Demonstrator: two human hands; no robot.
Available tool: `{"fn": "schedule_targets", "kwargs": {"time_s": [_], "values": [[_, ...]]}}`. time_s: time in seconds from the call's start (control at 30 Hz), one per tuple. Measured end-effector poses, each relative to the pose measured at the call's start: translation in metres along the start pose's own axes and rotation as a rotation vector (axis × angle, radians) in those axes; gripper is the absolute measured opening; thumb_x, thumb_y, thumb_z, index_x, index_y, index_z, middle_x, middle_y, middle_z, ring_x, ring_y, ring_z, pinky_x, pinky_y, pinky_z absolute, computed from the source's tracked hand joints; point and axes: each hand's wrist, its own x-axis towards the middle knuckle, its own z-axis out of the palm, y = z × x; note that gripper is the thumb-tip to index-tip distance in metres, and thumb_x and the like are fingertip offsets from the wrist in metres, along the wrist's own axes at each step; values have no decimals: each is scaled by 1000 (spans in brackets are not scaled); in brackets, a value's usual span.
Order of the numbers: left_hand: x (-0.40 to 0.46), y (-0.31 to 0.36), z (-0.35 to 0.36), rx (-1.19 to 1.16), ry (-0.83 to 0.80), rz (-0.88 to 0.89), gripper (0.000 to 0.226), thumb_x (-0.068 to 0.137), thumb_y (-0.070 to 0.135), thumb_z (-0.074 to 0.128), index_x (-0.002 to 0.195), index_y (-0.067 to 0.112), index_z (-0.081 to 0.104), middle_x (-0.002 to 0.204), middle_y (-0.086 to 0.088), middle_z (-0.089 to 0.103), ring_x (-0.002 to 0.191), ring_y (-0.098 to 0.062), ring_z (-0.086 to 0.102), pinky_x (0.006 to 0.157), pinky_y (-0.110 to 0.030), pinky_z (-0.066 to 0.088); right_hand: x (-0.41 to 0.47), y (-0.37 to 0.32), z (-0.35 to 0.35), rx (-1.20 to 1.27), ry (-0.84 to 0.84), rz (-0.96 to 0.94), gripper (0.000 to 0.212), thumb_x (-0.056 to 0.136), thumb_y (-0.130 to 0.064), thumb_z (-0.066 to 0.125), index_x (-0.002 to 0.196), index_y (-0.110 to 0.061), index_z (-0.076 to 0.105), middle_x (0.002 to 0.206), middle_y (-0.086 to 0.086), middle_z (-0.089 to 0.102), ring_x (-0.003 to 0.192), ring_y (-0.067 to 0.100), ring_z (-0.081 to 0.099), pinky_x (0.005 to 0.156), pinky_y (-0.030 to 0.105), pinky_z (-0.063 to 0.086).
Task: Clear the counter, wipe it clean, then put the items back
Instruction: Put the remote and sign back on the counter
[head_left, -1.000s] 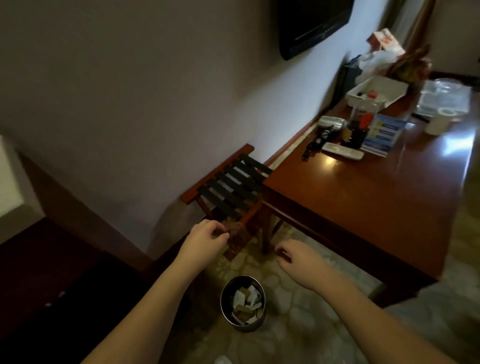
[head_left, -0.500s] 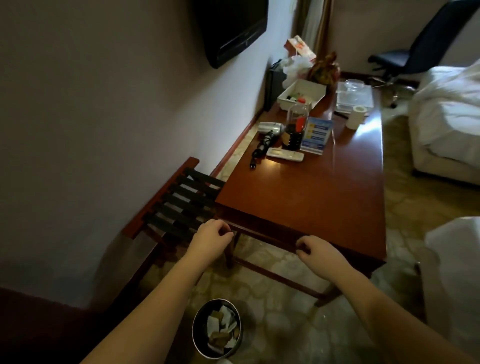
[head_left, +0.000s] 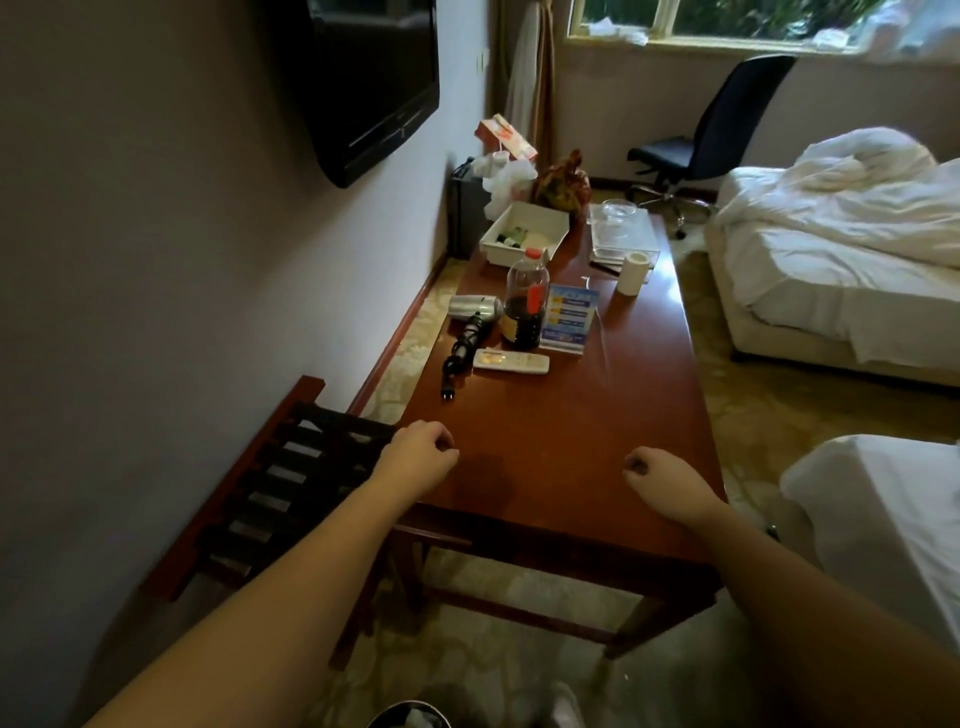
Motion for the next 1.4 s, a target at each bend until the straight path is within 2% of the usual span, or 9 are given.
{"fn": "schedule_targets", "kwargs": {"time_s": [0.2, 0.47, 0.67, 0.77, 0.93, 1.03, 1.1, 1.27, 1.4], "values": [[71, 17, 4, 63, -23, 2, 23, 93, 33, 59, 113, 22, 63, 115, 3, 59, 100, -15, 58, 89, -39, 54, 81, 12, -15, 23, -28, 37, 30, 97, -26, 50, 125, -16, 55, 103, -5, 55, 77, 5, 58, 57, 18, 43], [183, 43, 31, 173, -86, -73, 25, 92, 31, 58, 115, 24, 60, 120, 2, 55, 108, -17, 53, 96, -40, 49, 224, 19, -37, 60, -23, 43, 26, 94, -23, 52, 119, -19, 58, 99, -5, 58, 83, 8, 58, 67, 23, 48], [258, 60, 61, 361, -101, -57, 44, 91, 29, 58, 133, 20, 50, 135, -3, 46, 124, -23, 43, 103, -39, 39, 306, 30, -32, 30, -18, 27, 25, 93, -23, 54, 117, -17, 58, 113, 1, 61, 89, 11, 56, 74, 25, 49], [289, 68, 76, 440, -121, -14, 49, 89, 26, 58, 135, 16, 45, 141, -7, 41, 129, -27, 39, 103, -40, 37, 340, 29, -31, 120, 22, 53, 40, 93, -21, 56, 132, -15, 50, 128, 5, 56, 101, 16, 57, 75, 24, 47], [323, 77, 94, 510, -129, 35, 74, 87, 22, 61, 151, 16, 24, 156, -6, 22, 143, -26, 20, 115, -39, 19, 384, 26, -25, 270, 47, 105, 61, 90, -23, 63, 145, -17, 35, 144, 6, 43, 109, 17, 56, 70, 22, 49], [335, 75, 101, 556, -175, 31, 79, 89, 26, 62, 153, 17, 17, 160, -6, 16, 147, -26, 11, 118, -41, 11, 402, 22, -17, 296, 44, 46, 53, 88, -26, 64, 137, -22, 44, 134, 2, 50, 111, 18, 56, 86, 39, 55], [340, 73, 105, 557, -192, 22, 77, 90, 26, 61, 153, 17, 18, 159, -6, 19, 147, -25, 12, 118, -42, 10, 410, 20, -12, 295, 39, 3, 39, 89, -25, 61, 127, -25, 51, 124, -1, 56, 106, 16, 57, 88, 43, 54], [339, 66, 115, 552, -144, 48, 56, 91, 28, 56, 143, 18, 38, 141, -5, 41, 132, -24, 34, 108, -41, 24, 410, 24, -9, 252, 62, -35, 21, 95, -26, 52, 114, -24, 60, 107, -4, 61, 88, 14, 60, 77, 38, 56], [328, 66, 121, 546, -177, -19, 59, 90, 37, 58, 142, 18, 39, 138, -6, 40, 128, -27, 35, 106, -41, 27, 392, 33, 4, 204, 89, -88, 24, 96, -23, 53, 118, -20, 60, 109, -5, 59, 95, 11, 55, 76, 26, 46]]}}
